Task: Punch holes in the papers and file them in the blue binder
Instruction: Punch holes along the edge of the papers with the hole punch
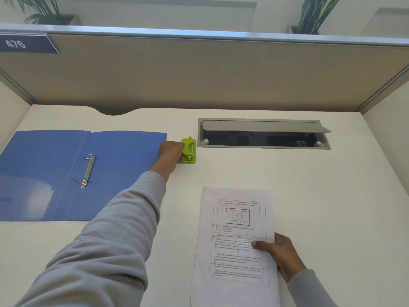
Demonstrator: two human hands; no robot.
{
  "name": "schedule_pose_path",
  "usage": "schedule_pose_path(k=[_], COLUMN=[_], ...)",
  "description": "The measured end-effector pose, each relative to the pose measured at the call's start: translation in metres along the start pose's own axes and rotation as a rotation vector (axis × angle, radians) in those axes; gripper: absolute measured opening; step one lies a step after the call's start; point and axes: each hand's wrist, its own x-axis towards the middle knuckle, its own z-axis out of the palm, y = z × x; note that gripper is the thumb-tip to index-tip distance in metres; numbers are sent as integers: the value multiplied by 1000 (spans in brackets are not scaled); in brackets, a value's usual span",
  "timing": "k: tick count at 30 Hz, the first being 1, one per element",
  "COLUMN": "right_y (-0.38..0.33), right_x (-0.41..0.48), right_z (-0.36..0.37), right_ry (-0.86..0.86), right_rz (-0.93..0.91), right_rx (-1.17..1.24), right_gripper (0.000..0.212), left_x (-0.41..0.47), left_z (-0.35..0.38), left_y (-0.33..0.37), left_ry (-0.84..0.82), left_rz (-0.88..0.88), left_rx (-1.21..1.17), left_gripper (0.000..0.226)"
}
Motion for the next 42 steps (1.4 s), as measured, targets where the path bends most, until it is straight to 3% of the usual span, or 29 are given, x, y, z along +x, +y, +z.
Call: schedule_pose_path(k=[15, 28, 42], right_y=[-3, -8, -9], right_x=[4, 1, -3], right_z=[-1, 2, 1], right_ry=[-3, -11, -52], right_rz=[25, 39, 64], right_rx=[20, 58, 40], right_gripper=[32, 32, 42], left_x=[-46, -146, -179], left_z=[-44, -103, -111], left_y=[-43, -162, -198], left_ry=[-190, -204, -201], left_rz=[71, -34, -63], left_rx=[-198, -256, -277], left_gripper=[4, 8, 5])
